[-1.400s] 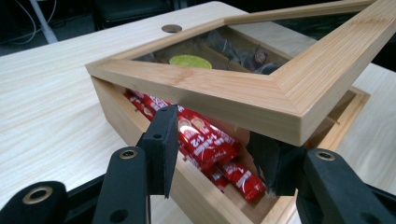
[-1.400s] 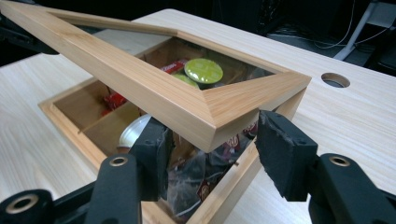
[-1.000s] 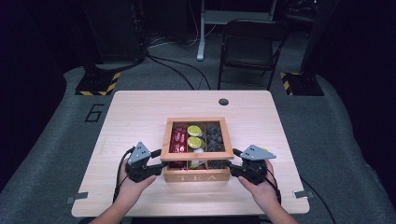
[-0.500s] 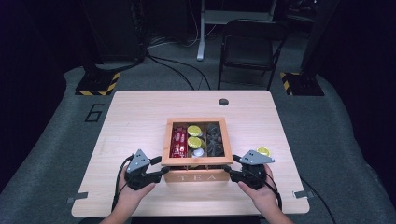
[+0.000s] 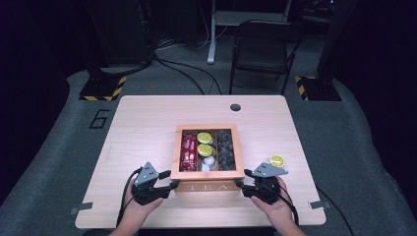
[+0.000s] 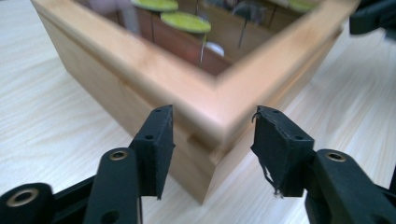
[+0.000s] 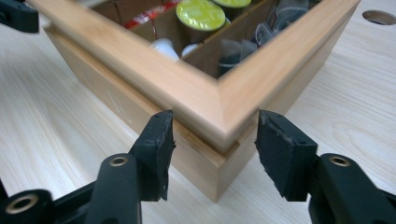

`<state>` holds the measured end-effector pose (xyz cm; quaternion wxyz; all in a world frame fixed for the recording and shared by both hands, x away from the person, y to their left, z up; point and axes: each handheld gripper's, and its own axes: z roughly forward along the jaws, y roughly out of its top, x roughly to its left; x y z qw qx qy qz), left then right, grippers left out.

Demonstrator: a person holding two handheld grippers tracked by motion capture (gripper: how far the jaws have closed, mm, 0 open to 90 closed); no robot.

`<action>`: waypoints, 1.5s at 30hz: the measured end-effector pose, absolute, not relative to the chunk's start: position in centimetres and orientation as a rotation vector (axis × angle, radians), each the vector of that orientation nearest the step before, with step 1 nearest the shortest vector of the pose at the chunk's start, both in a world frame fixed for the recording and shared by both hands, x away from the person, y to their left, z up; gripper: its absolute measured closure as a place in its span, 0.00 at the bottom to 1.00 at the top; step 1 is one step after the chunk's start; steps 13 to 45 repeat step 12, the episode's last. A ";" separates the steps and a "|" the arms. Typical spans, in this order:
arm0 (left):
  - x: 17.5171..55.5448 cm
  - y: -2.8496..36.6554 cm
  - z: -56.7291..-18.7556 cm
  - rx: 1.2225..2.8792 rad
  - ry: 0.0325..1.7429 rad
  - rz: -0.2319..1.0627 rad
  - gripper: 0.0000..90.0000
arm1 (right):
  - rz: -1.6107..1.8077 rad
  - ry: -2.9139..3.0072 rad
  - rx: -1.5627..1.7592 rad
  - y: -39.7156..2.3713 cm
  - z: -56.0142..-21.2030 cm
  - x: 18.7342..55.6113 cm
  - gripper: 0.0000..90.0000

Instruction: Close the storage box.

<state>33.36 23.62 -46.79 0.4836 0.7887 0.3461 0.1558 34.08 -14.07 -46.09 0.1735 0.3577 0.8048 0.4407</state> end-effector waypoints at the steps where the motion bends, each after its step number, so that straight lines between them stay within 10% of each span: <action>1: 33.4 23.7 -46.7 1.911 0.846 0.378 0.53 | 1.265 2.283 1.015 -14.1 -46.0 34.0 0.51; 10: 33.5 24.1 -47.2 1.917 0.902 0.363 0.39 | 1.247 2.274 1.013 -13.9 -46.1 33.7 0.38; 45: 33.5 24.2 -47.3 1.922 0.901 0.359 0.39 | 1.249 2.264 1.021 -14.2 -46.1 33.6 0.37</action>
